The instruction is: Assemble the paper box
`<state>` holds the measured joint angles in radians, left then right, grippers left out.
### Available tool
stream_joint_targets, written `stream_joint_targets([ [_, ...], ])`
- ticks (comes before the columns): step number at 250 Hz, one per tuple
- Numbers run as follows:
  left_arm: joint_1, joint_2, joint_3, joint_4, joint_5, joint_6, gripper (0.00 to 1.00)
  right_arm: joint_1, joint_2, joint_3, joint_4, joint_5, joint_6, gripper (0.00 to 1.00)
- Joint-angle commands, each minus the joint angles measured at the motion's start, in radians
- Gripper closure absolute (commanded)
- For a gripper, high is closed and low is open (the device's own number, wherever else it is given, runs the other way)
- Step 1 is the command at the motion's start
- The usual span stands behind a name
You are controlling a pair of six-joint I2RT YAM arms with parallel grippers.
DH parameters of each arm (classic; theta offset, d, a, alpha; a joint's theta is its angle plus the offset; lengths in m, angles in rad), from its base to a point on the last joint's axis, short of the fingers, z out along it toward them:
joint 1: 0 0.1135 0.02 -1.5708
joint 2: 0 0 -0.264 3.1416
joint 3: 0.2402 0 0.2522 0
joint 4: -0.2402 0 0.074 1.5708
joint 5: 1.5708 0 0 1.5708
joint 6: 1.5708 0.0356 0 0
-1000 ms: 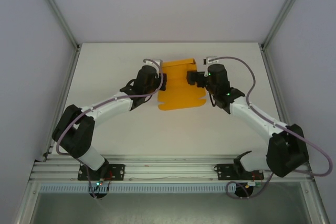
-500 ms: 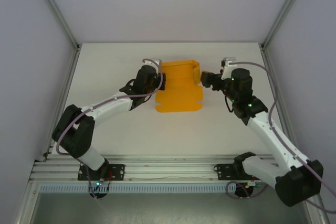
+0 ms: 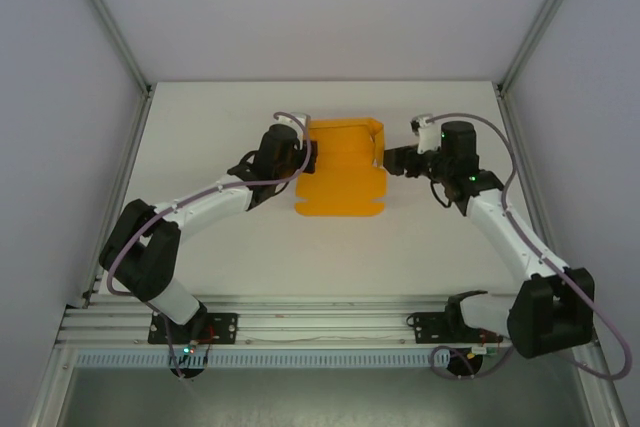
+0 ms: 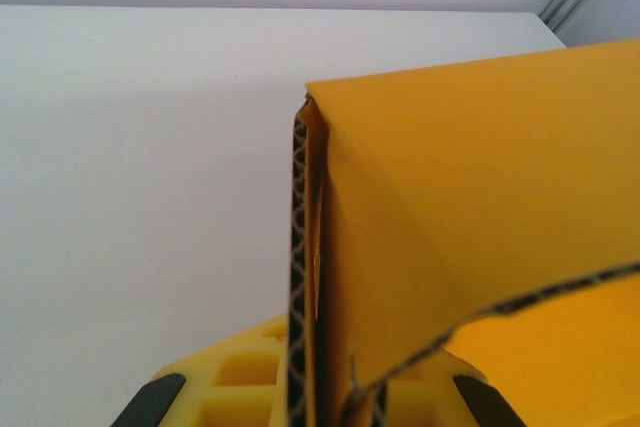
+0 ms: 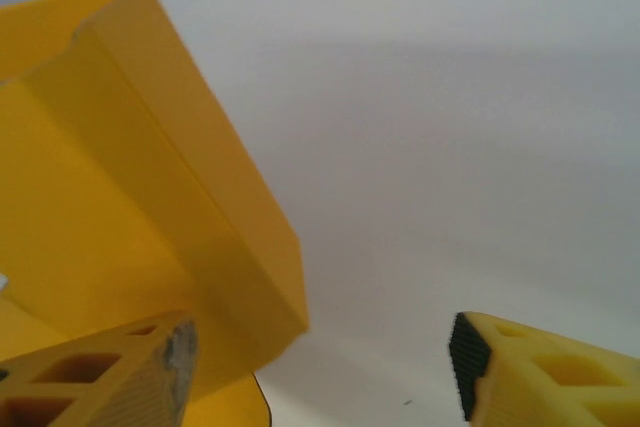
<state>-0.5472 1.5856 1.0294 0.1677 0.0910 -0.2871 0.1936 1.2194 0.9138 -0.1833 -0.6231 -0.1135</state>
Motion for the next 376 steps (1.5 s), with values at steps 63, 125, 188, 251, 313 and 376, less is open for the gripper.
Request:
stream_joint_targets([
  [63,0.004,-0.028,-0.005,0.017,0.079,0.03,1.0,0.0,0.087,0.111,-0.045,-0.174,-0.099,0.42],
  [125,0.003,-0.028,0.004,0.021,0.101,0.033,1.0,0.01,0.151,0.14,-0.027,-0.251,-0.079,0.43],
  [188,-0.009,-0.025,0.021,0.004,0.107,0.049,1.0,0.075,0.219,0.189,-0.027,-0.076,-0.069,0.49],
  [251,-0.021,-0.03,0.025,0.003,0.11,0.055,1.0,0.145,0.265,0.221,0.074,0.255,0.073,0.78],
  [313,-0.031,-0.026,0.043,-0.02,0.077,0.054,1.0,0.251,0.349,0.257,0.093,0.544,0.19,0.84],
  [376,-0.04,-0.033,0.038,-0.001,0.074,0.045,1.0,0.319,0.375,0.312,0.012,0.77,0.224,0.85],
])
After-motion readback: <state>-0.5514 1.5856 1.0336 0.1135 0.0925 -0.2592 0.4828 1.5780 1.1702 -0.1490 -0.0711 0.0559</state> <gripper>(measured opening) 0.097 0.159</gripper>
